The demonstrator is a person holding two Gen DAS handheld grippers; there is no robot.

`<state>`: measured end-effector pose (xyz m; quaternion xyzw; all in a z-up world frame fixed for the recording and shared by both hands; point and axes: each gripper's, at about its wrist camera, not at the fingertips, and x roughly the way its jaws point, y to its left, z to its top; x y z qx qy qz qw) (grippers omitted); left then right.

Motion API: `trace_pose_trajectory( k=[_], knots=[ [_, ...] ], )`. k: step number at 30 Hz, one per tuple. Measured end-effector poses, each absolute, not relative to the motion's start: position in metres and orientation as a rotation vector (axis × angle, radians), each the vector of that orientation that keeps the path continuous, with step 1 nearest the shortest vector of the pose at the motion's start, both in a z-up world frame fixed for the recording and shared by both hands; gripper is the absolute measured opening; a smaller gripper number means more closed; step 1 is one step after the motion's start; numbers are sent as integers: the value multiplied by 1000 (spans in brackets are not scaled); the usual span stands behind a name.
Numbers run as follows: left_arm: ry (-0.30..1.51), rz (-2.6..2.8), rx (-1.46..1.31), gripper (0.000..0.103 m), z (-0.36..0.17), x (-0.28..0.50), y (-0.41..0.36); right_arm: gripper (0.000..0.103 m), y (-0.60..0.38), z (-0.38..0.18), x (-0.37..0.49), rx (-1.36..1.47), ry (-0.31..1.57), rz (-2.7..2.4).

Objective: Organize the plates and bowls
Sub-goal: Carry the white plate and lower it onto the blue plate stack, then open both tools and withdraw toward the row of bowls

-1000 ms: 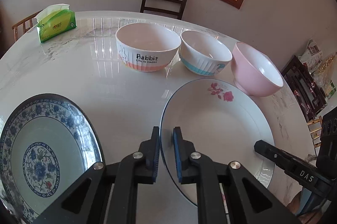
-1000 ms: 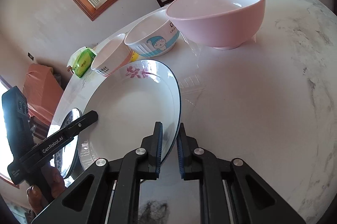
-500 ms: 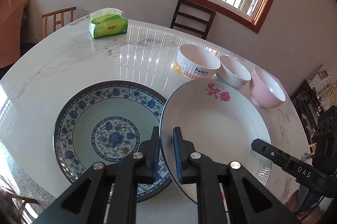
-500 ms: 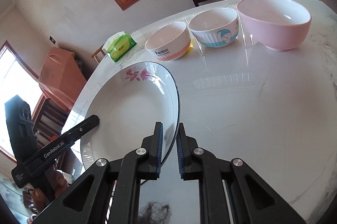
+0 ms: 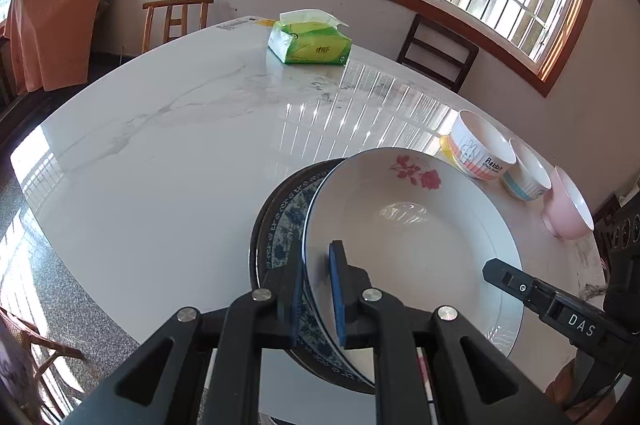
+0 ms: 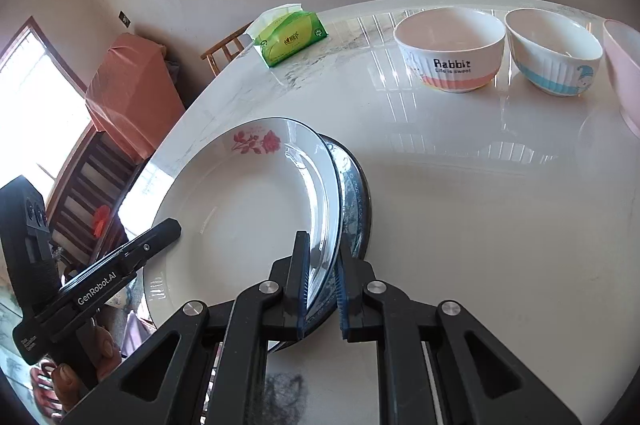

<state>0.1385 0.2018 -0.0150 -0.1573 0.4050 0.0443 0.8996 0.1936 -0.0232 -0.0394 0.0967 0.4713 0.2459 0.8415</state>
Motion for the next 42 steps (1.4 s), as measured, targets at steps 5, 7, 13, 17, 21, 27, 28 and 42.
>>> trace_pose_trajectory(
  k=[5, 7, 13, 17, 21, 27, 28, 42],
  knots=[
    [847, 96, -340, 13, -24, 142, 209, 12, -12, -44, 196, 177, 998, 515],
    [850, 97, -339, 13, -26, 143, 209, 12, -11, -47, 198, 177, 1003, 512],
    [858, 99, -350, 13, -33, 145, 211, 12, -8, -51, 197, 156, 1001, 506],
    [851, 100, -343, 13, -34, 145, 211, 13, -9, -54, 196, 157, 1001, 508],
    [848, 95, -340, 13, -36, 146, 209, 13, -6, -54, 194, 123, 976, 495],
    [834, 101, -335, 13, -37, 145, 208, 14, -5, -55, 196, 101, 955, 502],
    [834, 101, -336, 13, -37, 145, 208, 15, -4, -55, 195, 93, 948, 501],
    [757, 146, -198, 13, -21, 137, 193, 24, 6, -47, 181, -90, 803, 426]
  ],
)
